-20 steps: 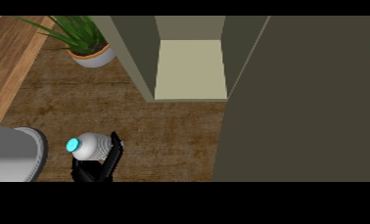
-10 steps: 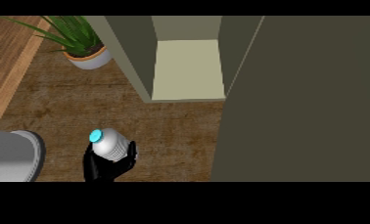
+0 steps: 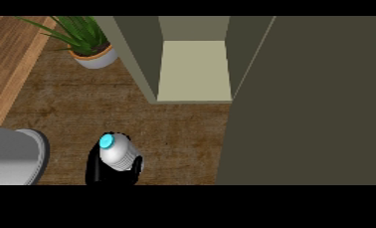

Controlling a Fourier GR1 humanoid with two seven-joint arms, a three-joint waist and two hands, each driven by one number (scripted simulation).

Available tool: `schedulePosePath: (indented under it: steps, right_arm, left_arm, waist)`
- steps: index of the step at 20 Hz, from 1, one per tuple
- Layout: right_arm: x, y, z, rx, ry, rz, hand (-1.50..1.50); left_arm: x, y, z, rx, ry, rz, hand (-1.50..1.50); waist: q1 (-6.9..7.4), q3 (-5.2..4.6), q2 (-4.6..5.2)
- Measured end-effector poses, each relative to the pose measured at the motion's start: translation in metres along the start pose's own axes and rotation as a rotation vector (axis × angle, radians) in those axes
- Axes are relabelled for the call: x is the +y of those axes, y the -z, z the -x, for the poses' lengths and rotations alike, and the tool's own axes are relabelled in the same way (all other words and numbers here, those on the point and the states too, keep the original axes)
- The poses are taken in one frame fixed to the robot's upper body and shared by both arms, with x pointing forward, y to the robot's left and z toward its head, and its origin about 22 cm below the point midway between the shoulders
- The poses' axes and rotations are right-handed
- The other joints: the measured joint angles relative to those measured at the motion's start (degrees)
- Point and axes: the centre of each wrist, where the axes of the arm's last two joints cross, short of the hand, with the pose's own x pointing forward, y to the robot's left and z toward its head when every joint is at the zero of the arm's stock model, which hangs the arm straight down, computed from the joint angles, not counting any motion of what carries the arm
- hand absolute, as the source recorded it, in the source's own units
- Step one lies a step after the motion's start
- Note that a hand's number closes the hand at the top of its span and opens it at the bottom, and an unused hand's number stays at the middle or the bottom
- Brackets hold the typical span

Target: Pick up the bottled water, place it into the cabinet and close the cabinet

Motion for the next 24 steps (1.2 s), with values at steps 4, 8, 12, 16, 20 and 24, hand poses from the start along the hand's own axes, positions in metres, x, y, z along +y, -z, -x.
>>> schedulePosePath:
  steps: [4,8,12,16,20,24]
  right_arm:
    - [-0.002,-0.001,0.000,0.006,-0.011,0.003,-1.50]
    - [-0.002,-0.004,0.000,0.013,-0.016,0.007,-1.50]
    - [-0.001,-0.006,0.001,0.014,-0.008,0.004,-1.50]
    - [0.000,-0.002,-0.002,0.007,-0.005,0.004,-1.50]
    - [0.001,-0.004,0.000,0.005,0.002,0.005,-1.50]
    - [0.002,-0.003,-0.001,0.004,0.006,0.009,-1.50]
  left_arm:
    - [-0.016,0.010,-0.020,0.018,-0.045,0.037,1.50]
    - [-0.037,0.017,-0.032,0.025,-0.064,0.056,1.50]
    - [-0.057,0.023,-0.050,-0.004,-0.058,0.080,1.50]
    - [-0.087,0.033,-0.067,-0.027,-0.044,0.095,1.50]
    - [-0.108,0.046,-0.083,-0.037,-0.033,0.113,1.50]
    - [-0.134,0.059,-0.095,-0.029,-0.025,0.117,1.50]
  waist:
    - [0.11,0.02,0.00]
    - [0.04,0.02,0.00]
    - [0.04,0.02,-0.01]
    - [0.04,0.01,0.01]
    - [-0.08,0.01,0.02]
    - [-0.18,0.01,0.05]
